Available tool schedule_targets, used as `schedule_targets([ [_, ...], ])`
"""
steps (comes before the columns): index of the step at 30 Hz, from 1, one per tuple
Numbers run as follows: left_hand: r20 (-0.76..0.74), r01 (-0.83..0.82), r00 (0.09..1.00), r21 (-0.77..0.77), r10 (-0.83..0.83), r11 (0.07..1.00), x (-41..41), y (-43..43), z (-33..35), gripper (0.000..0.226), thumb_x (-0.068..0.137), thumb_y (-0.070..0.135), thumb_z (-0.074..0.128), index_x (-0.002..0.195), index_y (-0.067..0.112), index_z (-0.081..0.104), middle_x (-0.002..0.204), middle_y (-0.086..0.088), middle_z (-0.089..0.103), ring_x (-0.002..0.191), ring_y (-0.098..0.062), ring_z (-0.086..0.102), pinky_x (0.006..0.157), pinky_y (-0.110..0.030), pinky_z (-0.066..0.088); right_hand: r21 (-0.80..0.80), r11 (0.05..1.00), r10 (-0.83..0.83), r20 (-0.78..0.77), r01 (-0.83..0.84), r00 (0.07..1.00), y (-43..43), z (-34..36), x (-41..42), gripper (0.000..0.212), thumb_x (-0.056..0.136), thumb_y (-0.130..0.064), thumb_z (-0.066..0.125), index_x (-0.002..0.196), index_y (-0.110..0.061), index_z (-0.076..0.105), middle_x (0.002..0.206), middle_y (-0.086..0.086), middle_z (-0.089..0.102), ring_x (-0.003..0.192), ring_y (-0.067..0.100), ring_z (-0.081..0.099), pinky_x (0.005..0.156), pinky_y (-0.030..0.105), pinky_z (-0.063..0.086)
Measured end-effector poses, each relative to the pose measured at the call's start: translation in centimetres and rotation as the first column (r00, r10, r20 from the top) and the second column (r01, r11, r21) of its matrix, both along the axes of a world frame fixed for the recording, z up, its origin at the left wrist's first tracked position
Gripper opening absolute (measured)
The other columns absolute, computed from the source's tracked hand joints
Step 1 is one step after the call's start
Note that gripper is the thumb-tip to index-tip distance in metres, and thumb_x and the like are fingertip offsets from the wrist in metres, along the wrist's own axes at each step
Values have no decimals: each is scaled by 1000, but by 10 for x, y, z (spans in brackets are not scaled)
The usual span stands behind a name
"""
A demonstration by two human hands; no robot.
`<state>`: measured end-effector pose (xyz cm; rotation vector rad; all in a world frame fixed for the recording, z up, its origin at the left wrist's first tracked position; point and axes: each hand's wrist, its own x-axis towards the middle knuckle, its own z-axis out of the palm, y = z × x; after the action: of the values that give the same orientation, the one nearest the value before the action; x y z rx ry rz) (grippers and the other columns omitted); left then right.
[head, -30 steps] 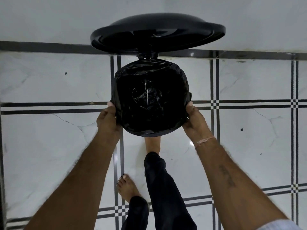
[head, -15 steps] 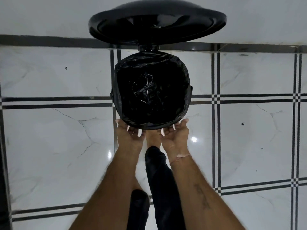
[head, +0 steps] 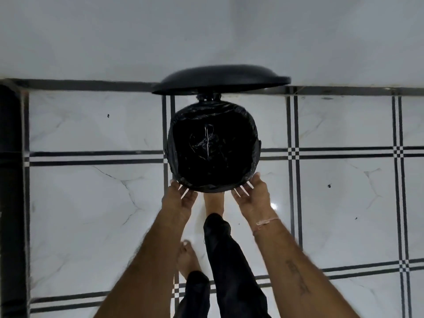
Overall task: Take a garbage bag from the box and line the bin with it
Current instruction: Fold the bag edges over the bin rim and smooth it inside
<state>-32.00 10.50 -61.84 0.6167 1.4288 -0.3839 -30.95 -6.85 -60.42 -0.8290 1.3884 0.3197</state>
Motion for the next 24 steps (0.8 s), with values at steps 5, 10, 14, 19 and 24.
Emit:
schedule_targets([
  [5, 78, 229, 963, 274, -259, 934, 53, 17, 70, 46, 108, 46, 47, 130, 9, 63, 144, -16, 60, 104, -19, 63, 94, -37, 53, -276, 919, 318, 91, -283, 944, -12, 60, 54, 40, 111, -48, 37, 126, -18, 59, 130, 3, 63, 108, 18, 61, 106, 43, 49],
  [10, 238, 210, 901, 489, -362, 846, 113, 29, 138, 71, 104, 64, 37, 162, 26, 27, 168, -2, 31, 150, -26, 35, 122, -51, 34, -544, 792, 452, 215, -278, 866, -20, 112, 121, 70, 104, -66, 33, 164, -29, 24, 170, -2, 28, 153, 22, 32, 125, 51, 30],
  [14, 294, 356, 775, 530, -560, 770, 153, 37, 164, 64, 99, 68, 46, 147, 26, 50, 148, 8, 47, 136, -15, 41, 117, -43, 34, -625, 618, 731, 232, -478, 641, -24, 141, 167, 71, 100, -71, 39, 158, -31, 39, 166, -5, 35, 138, 9, 37, 115, 33, 28],
  [19, 286, 488, 589, 620, -756, 615, 149, 37, 159, 31, 93, 48, 72, 100, 18, 68, 85, 19, 67, 74, 11, 62, 67, -5, 46, -666, 351, 896, 34, -658, 443, -25, 145, 172, 61, 97, -59, 60, 131, -10, 69, 136, 6, 67, 130, 25, 58, 113, 37, 43],
  [24, 264, 525, 505, 661, -821, 536, 99, 38, 144, 62, 88, 41, 80, 140, 15, 58, 129, -1, 68, 122, -19, 65, 96, -24, 56, -697, 295, 903, -20, -654, 429, -24, 135, 111, 56, 95, -54, 64, 139, -20, 64, 139, 6, 65, 130, 27, 59, 114, 36, 44],
])
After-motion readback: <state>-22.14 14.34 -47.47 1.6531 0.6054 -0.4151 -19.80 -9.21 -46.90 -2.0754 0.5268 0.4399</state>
